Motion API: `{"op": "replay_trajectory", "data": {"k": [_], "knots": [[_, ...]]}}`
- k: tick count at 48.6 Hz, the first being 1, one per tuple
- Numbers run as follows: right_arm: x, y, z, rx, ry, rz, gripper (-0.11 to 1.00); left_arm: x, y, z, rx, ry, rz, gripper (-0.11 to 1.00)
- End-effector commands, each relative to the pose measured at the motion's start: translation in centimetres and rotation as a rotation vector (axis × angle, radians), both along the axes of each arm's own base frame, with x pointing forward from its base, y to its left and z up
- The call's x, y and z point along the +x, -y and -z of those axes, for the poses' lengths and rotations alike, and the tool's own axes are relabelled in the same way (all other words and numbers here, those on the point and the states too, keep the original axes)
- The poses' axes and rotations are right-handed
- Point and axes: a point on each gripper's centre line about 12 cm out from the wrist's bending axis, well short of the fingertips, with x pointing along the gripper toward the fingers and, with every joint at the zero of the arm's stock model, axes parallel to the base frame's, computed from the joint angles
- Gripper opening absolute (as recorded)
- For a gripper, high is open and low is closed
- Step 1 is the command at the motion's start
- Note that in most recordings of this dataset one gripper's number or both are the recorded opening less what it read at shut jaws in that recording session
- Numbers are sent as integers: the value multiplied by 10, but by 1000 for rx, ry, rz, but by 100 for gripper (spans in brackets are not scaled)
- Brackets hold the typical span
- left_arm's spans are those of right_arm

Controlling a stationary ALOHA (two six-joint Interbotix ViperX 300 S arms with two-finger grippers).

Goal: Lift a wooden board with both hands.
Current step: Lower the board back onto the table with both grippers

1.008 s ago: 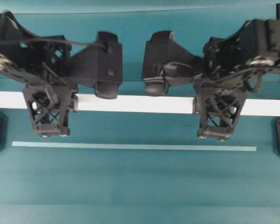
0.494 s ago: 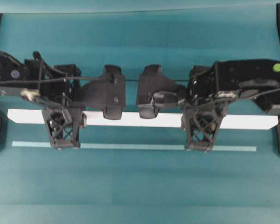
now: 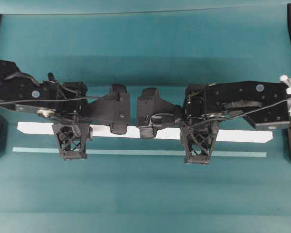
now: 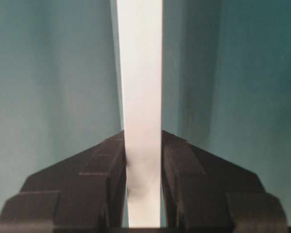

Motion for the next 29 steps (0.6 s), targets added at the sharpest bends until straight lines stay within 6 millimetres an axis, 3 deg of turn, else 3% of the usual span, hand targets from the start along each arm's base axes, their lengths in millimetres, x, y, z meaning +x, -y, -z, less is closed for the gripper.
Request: {"op": "replay_trajectory", "data": {"k": [1, 21, 29], "knots": [[3, -2, 7, 0, 23, -16, 21, 4, -3, -1, 2, 40, -8, 17], [-3, -2, 39, -5, 44, -47, 21, 3, -6, 48, -4, 19, -29, 17], [1, -2, 48, -6, 44, -56, 21, 6, -4, 58, -7, 13, -30, 17]]}}
